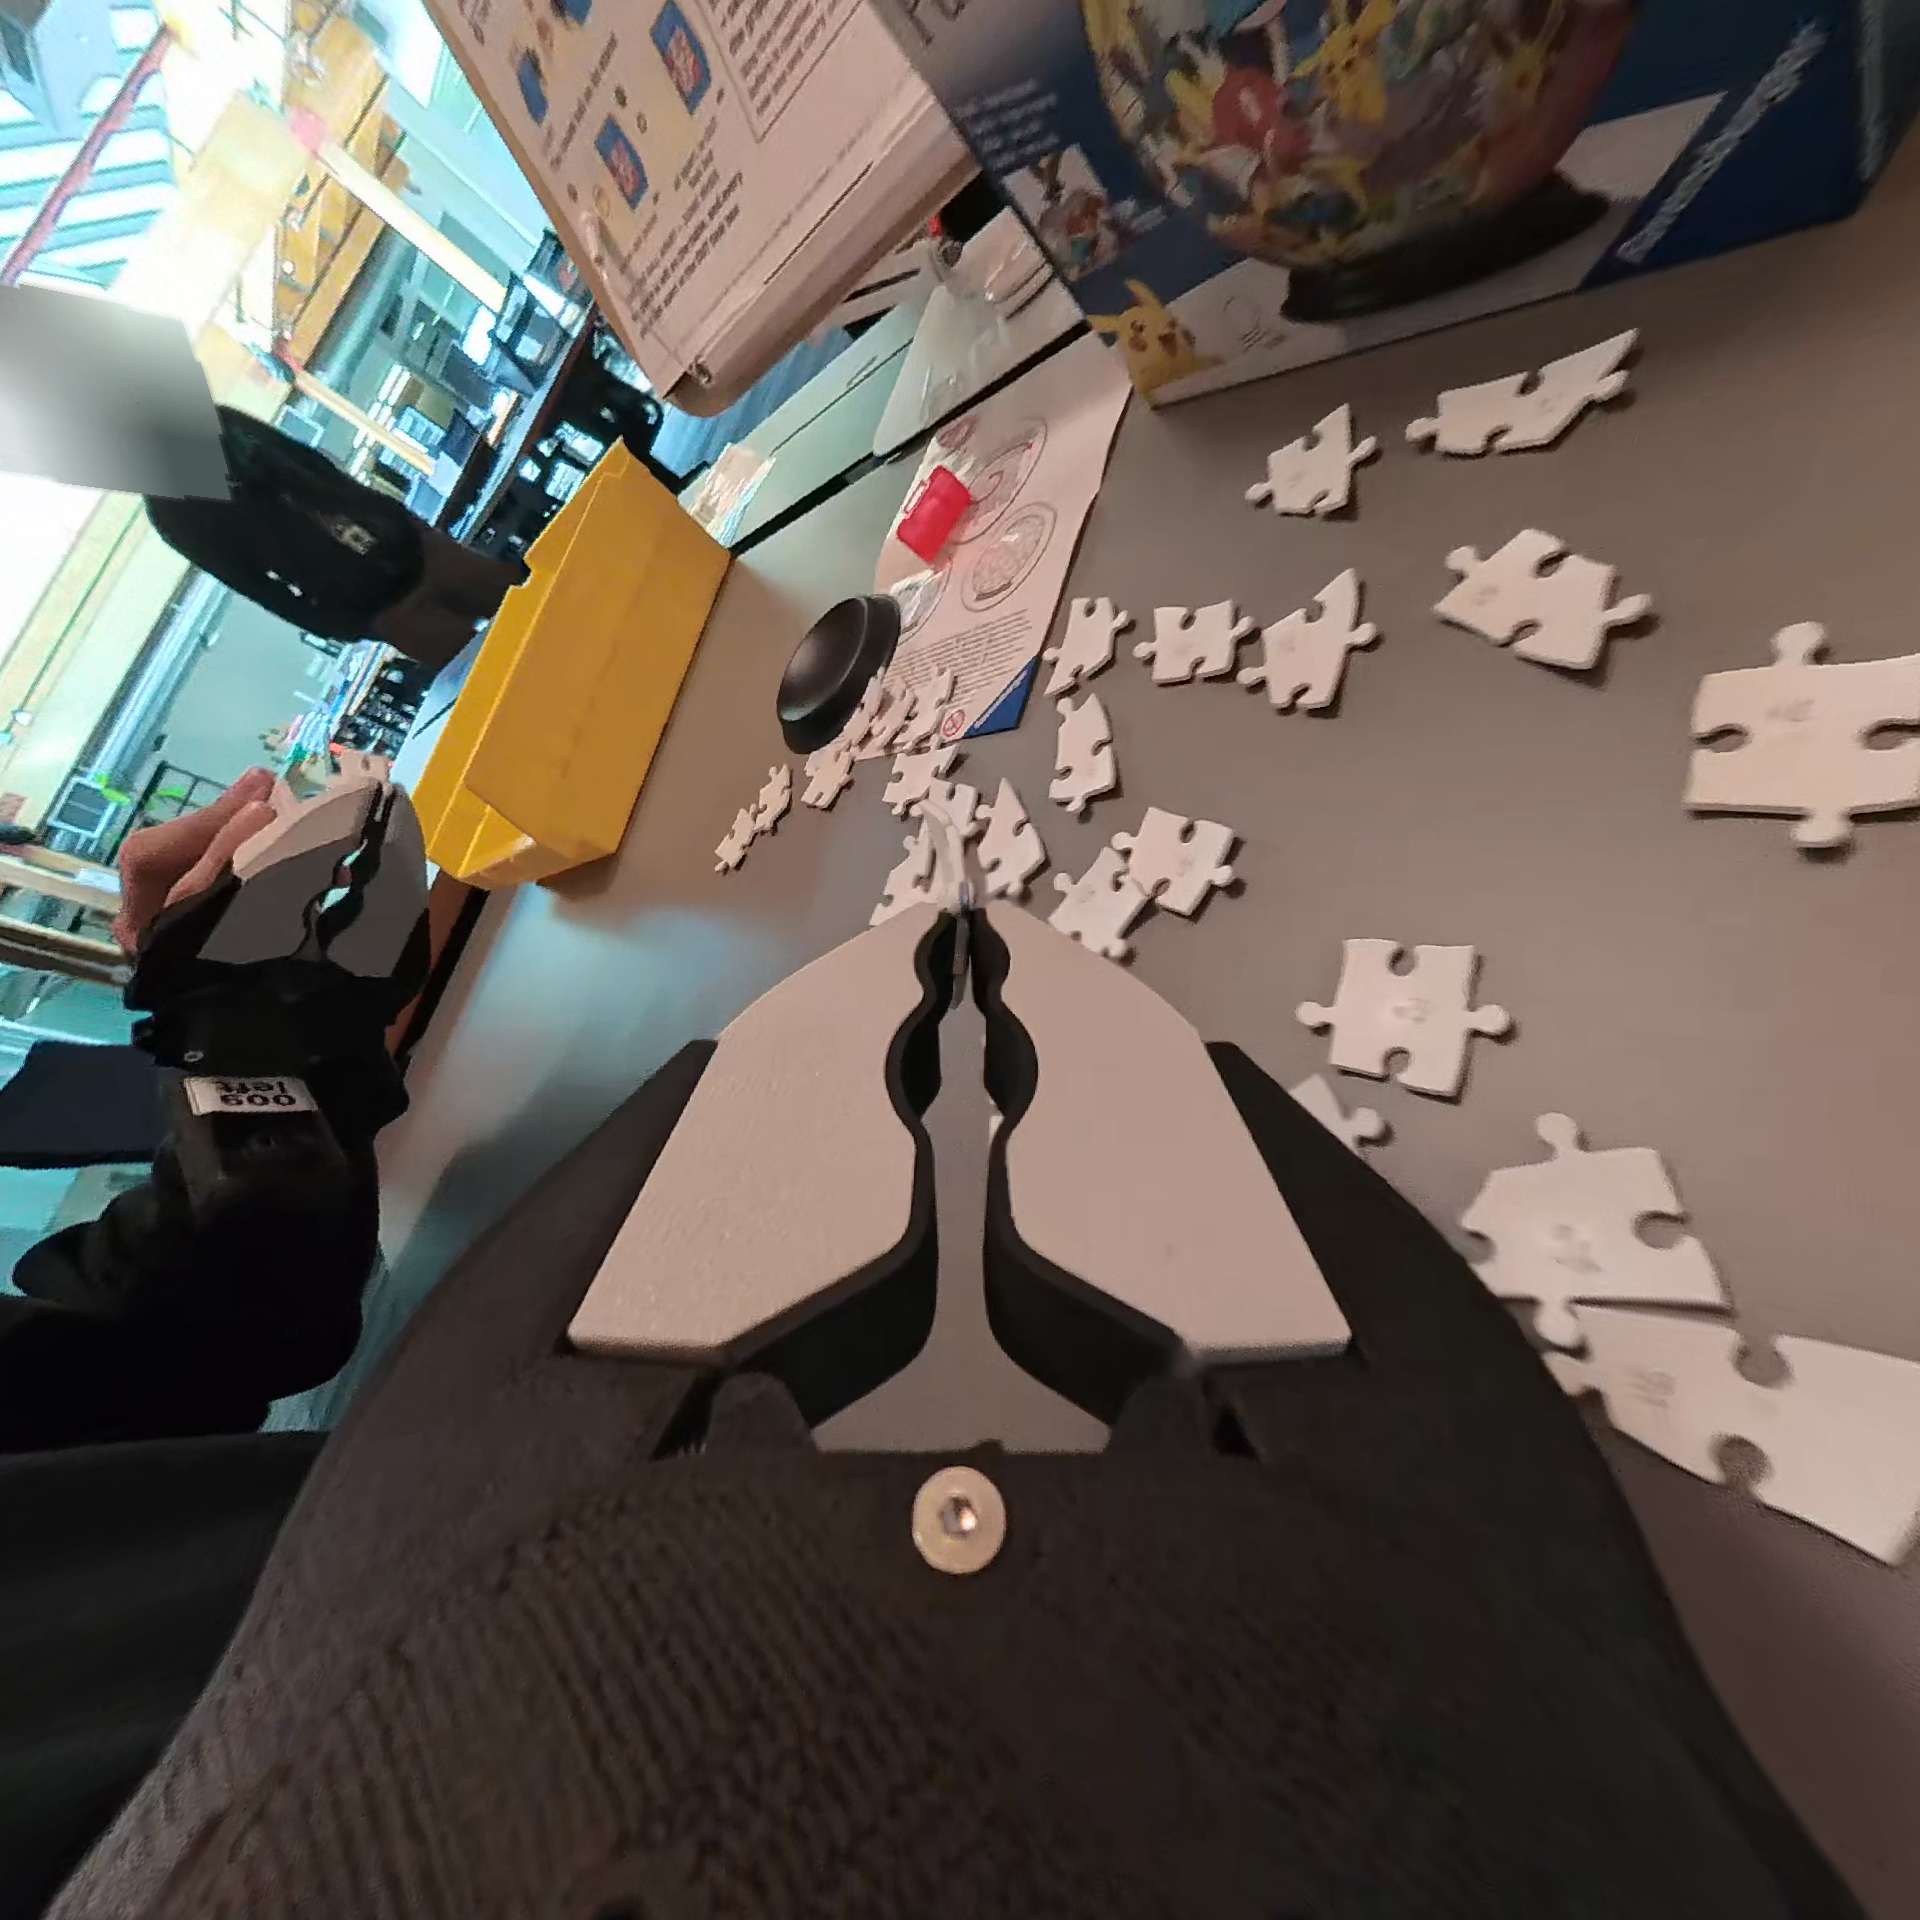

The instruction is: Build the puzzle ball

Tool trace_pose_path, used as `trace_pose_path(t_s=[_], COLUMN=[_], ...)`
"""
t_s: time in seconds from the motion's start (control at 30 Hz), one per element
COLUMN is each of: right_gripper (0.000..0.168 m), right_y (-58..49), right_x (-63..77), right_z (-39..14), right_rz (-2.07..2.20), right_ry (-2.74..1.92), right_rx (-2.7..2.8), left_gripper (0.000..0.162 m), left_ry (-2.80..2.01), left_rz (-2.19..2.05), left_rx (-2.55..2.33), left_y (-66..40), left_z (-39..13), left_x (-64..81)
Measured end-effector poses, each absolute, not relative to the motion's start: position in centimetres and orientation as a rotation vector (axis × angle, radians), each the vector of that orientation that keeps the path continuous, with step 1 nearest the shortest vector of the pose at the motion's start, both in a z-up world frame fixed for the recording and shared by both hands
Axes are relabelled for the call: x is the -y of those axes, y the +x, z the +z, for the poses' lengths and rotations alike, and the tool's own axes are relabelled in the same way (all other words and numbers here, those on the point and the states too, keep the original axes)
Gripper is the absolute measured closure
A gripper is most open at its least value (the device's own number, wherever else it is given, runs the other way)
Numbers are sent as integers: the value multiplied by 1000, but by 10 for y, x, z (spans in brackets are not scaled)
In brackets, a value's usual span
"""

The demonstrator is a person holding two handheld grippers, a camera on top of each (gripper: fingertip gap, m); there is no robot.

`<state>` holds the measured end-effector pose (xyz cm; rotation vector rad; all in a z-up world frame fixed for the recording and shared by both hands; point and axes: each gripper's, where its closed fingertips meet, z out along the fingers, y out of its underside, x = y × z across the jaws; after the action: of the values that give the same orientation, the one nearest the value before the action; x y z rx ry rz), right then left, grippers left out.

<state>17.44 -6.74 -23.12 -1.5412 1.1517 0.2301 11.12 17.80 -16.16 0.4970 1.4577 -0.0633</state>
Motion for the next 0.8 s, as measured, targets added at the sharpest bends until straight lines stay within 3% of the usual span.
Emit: trace_pose_path(t_s=[0.5, 0.8], right_gripper=[165, 166], right_y=[145, 178], right_x=[-2, 60], right_z=[-240, -247], right_rz=[434, 237], right_ry=[-1545, -1495], right_rx=[-1097, -1258], left_gripper=[161, 161], left_ry=[482, 483], left_rz=[-52, -55], left_rx=[-1480, -1475], left_y=[105, 105], left_z=[-168, -167], left_x=[-182, -182])
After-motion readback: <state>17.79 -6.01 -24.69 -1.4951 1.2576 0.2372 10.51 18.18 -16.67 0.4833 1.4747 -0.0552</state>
